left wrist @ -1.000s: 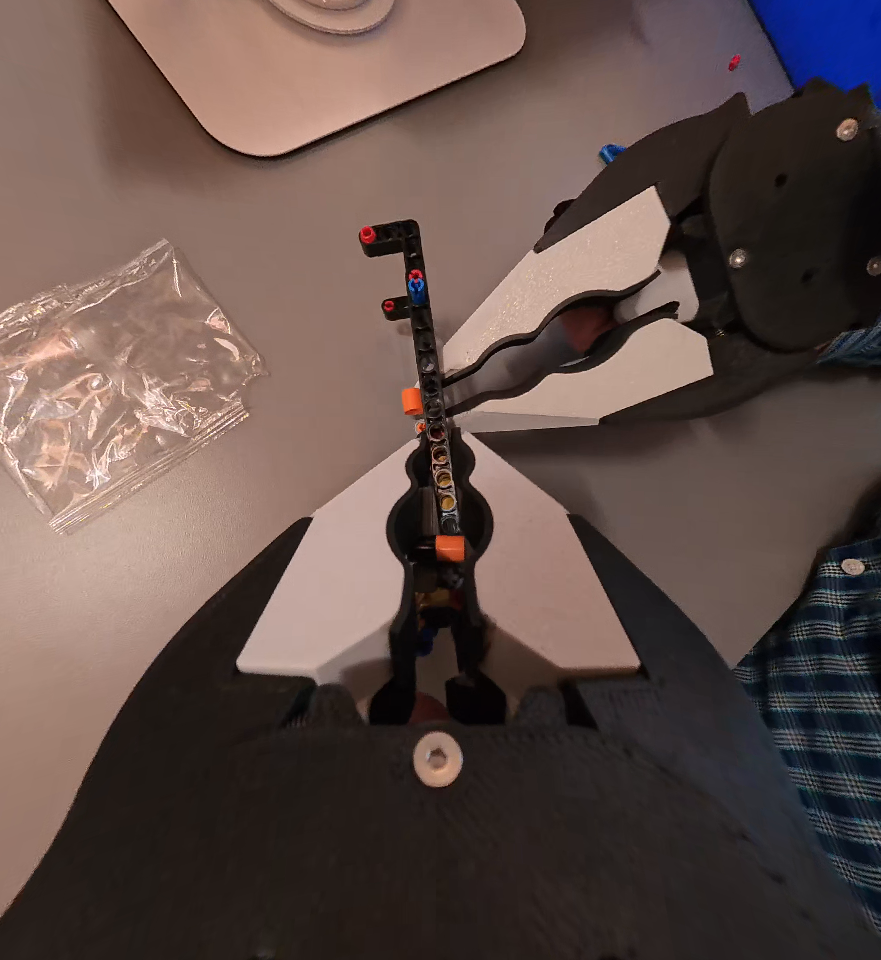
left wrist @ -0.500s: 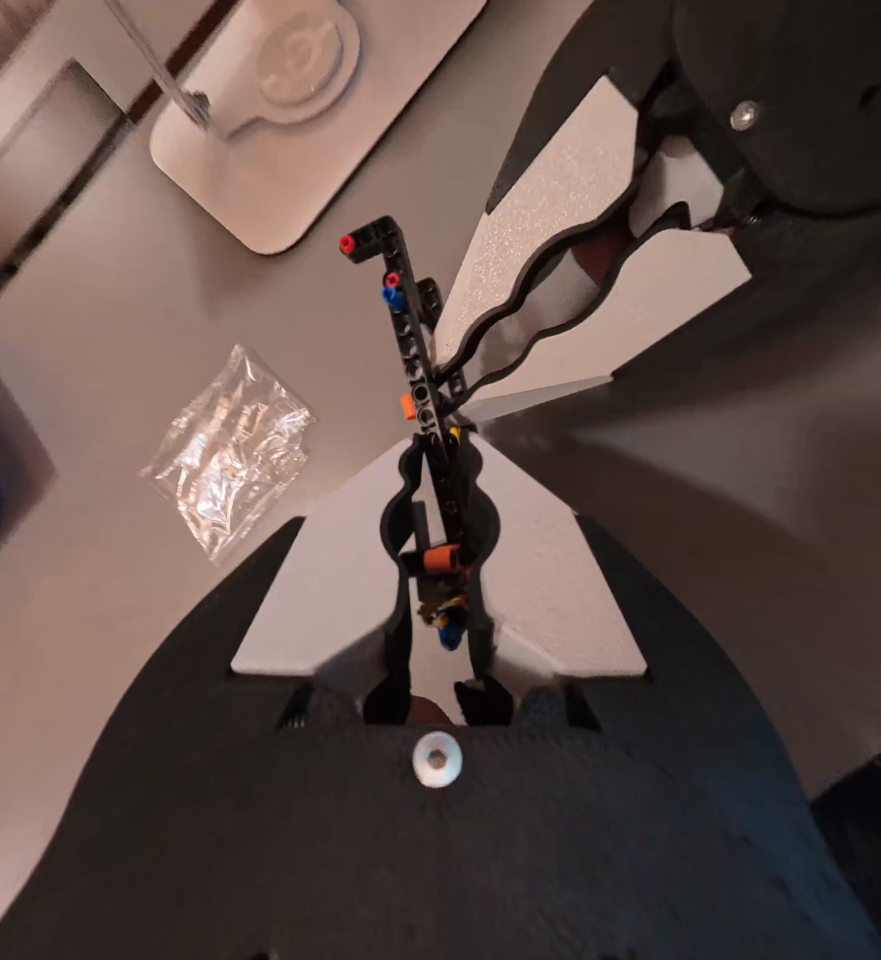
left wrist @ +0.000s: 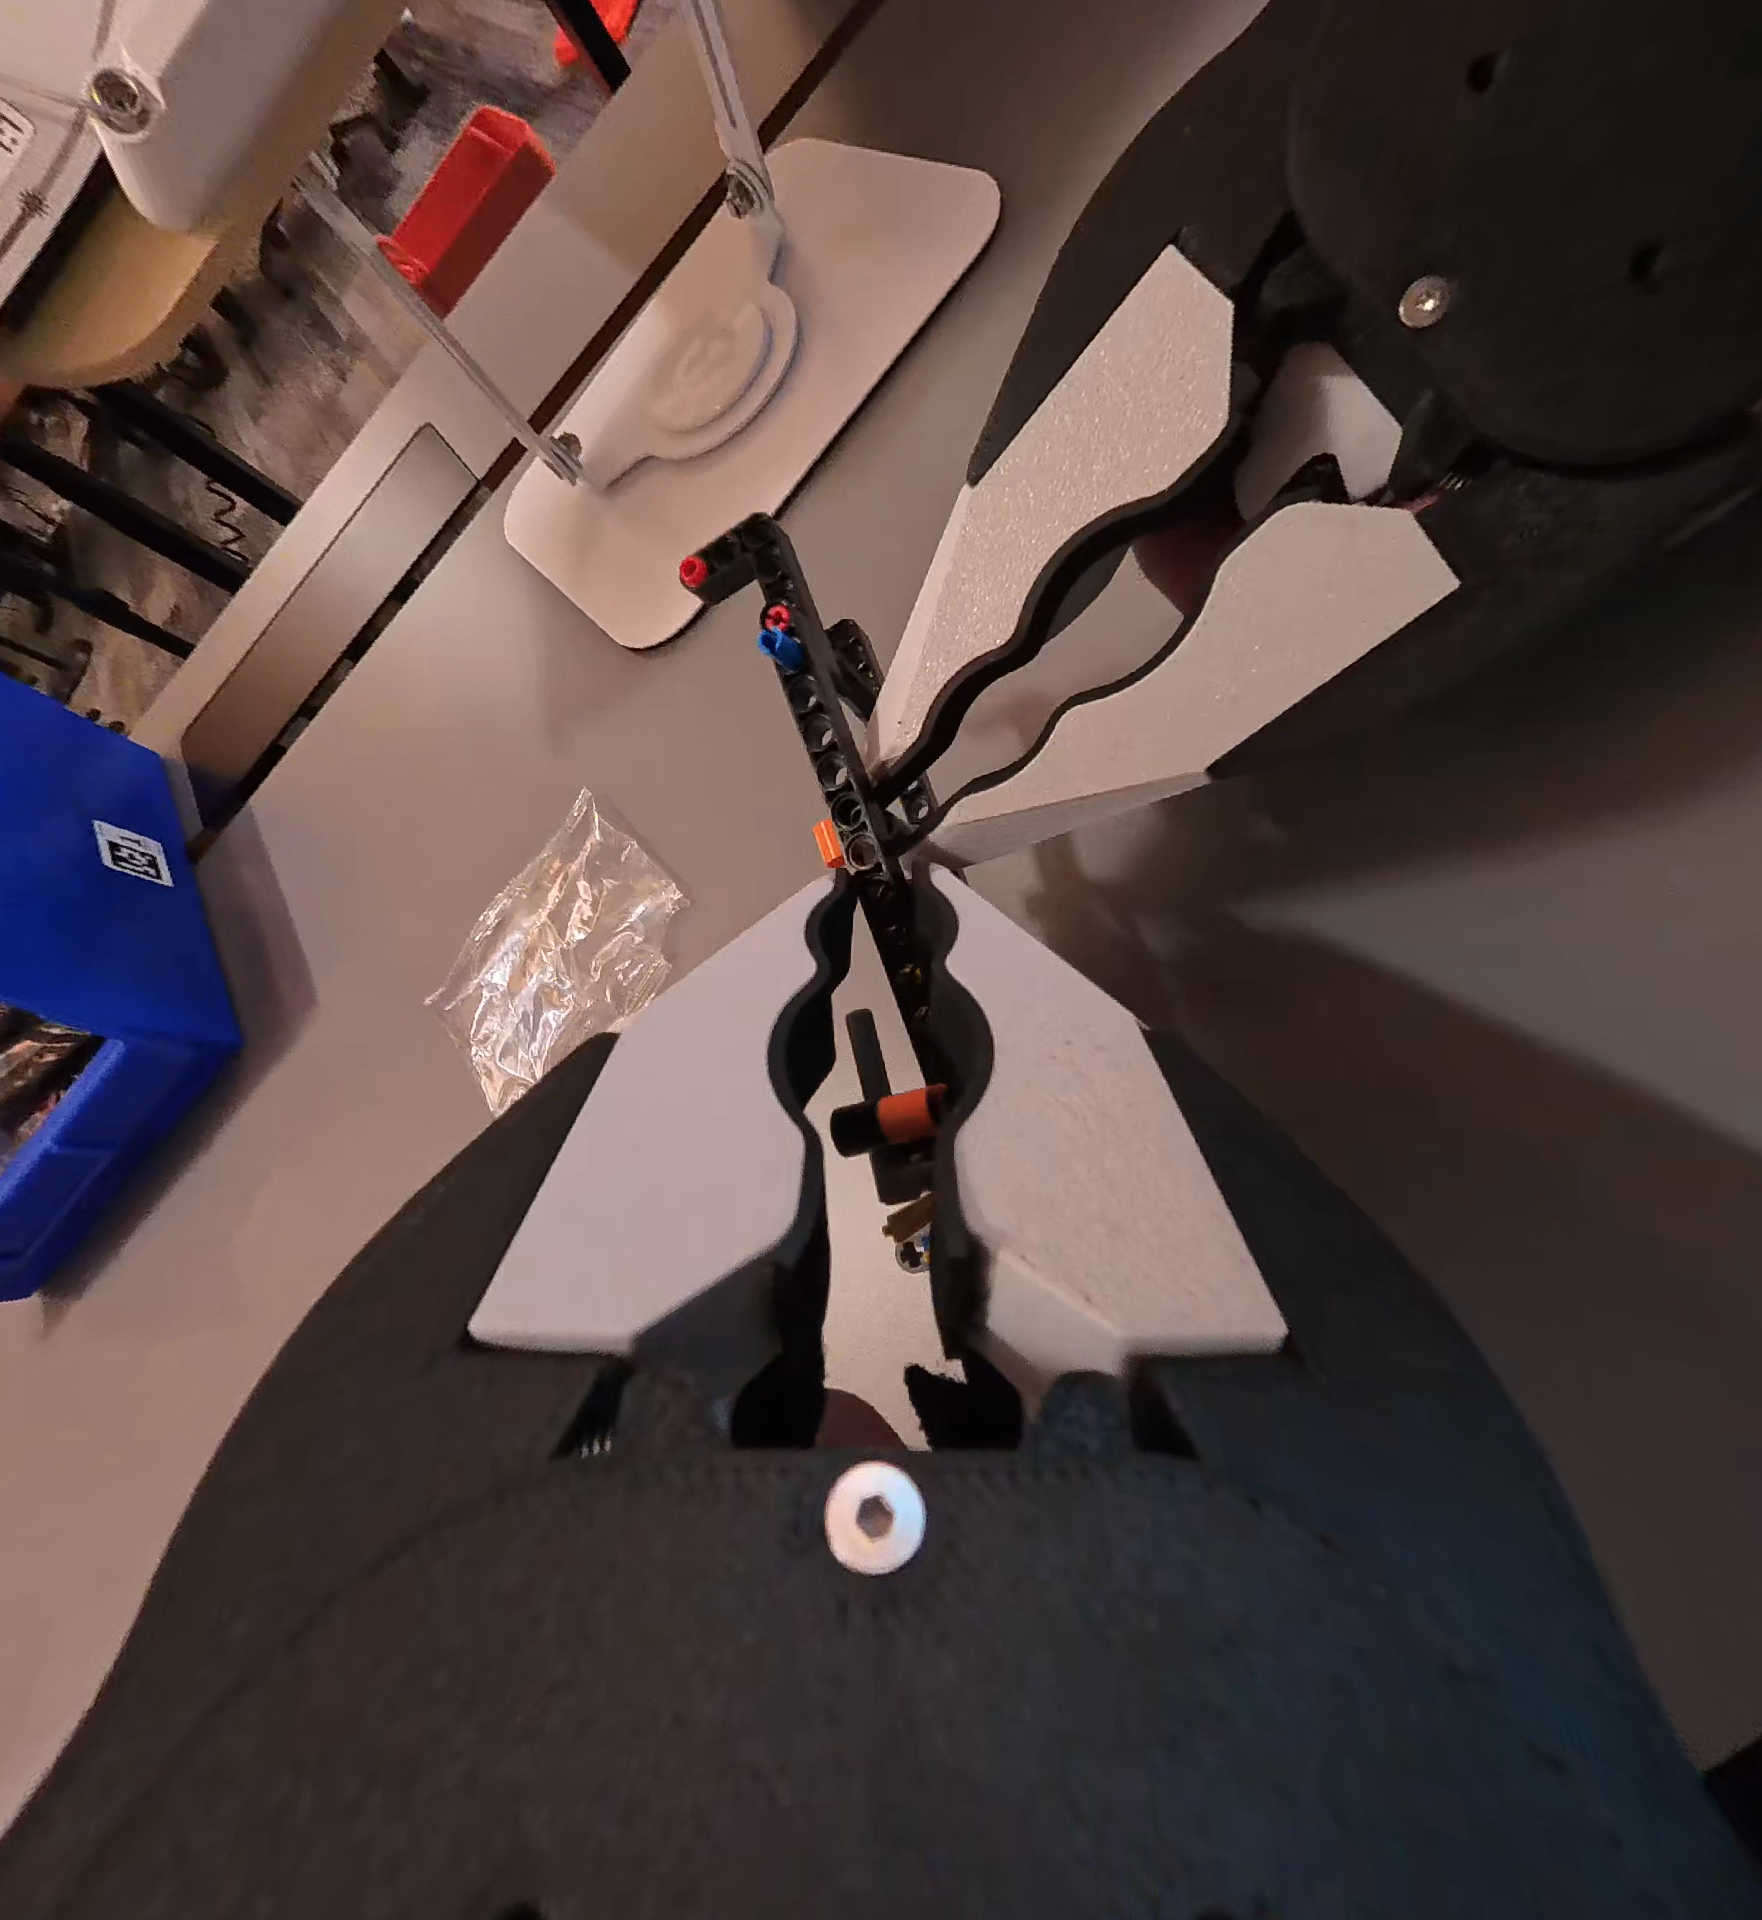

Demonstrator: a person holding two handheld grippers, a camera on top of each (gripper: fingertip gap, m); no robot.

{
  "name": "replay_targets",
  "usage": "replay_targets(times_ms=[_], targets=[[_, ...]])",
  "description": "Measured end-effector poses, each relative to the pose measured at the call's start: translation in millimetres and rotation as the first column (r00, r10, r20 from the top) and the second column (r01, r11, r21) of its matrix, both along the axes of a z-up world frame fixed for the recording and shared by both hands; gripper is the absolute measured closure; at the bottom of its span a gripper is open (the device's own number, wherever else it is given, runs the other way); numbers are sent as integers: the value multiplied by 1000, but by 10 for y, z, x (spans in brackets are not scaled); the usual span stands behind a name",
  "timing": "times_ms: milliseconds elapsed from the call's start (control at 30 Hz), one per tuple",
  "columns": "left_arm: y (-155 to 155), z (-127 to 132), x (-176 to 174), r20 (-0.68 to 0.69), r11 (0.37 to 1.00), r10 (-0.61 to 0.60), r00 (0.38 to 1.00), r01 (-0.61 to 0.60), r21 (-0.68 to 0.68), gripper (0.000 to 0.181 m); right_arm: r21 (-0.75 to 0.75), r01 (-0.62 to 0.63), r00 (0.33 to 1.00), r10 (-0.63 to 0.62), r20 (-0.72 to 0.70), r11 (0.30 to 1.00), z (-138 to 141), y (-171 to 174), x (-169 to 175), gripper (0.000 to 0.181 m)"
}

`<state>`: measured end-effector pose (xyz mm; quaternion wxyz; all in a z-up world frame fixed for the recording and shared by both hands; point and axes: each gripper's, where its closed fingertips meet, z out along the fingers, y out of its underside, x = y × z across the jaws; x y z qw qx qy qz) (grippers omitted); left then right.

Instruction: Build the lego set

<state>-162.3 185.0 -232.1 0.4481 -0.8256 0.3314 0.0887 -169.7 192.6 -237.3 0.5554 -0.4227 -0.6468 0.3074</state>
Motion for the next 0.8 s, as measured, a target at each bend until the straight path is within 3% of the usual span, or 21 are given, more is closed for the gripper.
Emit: replay_targets(times_ms=[33, 267, 533, 800], targets=[[-1, 4, 1, 1, 1000, -1, 1000, 1, 7, 173, 4, 0, 1000, 0, -3, 1000, 4, -2, 1, 176], [10, 100, 1, 2, 997, -9, 1000, 9, 72, 172, 18, 4, 1000, -4, 0, 1000, -10, -8, -4, 176], [71, 48, 18, 83, 998, -26, 996, 30, -49, 178, 5, 11, 1000, -11, 22, 1000, -58, 14, -10, 176], [60, -16, 60, 21, 997, -32, 999, 33, -71, 179, -54, 21, 997, -17, 76, 998, -134, 5, 31, 176]])
